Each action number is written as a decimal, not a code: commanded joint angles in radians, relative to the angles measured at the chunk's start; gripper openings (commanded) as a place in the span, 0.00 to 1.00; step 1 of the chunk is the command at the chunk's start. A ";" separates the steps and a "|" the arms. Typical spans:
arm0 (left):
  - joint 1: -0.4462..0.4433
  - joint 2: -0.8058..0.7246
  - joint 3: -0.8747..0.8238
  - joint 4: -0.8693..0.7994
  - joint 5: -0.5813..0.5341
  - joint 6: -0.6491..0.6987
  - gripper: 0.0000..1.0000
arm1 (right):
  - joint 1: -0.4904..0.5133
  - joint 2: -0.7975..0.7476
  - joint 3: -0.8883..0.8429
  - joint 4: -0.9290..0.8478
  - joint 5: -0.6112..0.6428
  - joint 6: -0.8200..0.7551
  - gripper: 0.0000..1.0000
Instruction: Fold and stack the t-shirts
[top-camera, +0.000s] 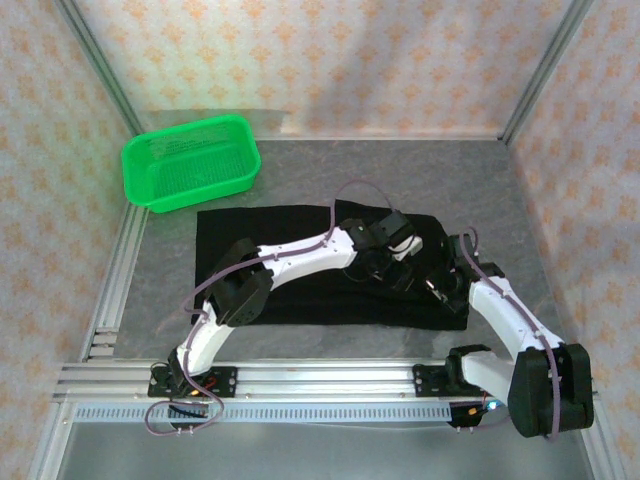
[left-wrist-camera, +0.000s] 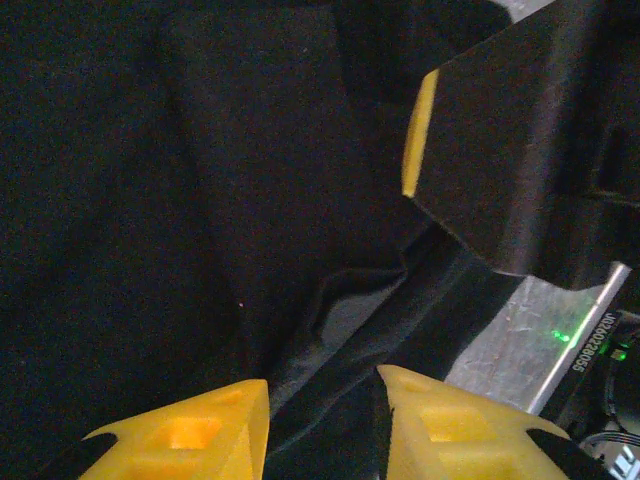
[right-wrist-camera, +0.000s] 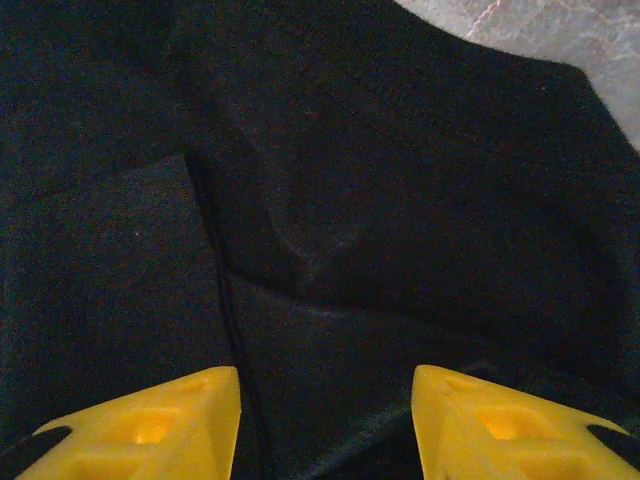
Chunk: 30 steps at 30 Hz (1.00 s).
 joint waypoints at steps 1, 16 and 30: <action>-0.013 0.022 0.026 -0.027 -0.035 0.022 0.33 | -0.007 -0.010 0.027 -0.030 0.021 -0.012 0.49; -0.024 0.068 0.106 -0.085 -0.055 0.044 0.12 | -0.010 -0.011 0.031 -0.030 0.017 -0.014 0.49; -0.023 0.068 0.136 -0.112 -0.044 0.078 0.00 | -0.012 -0.046 0.077 -0.065 0.019 -0.023 0.50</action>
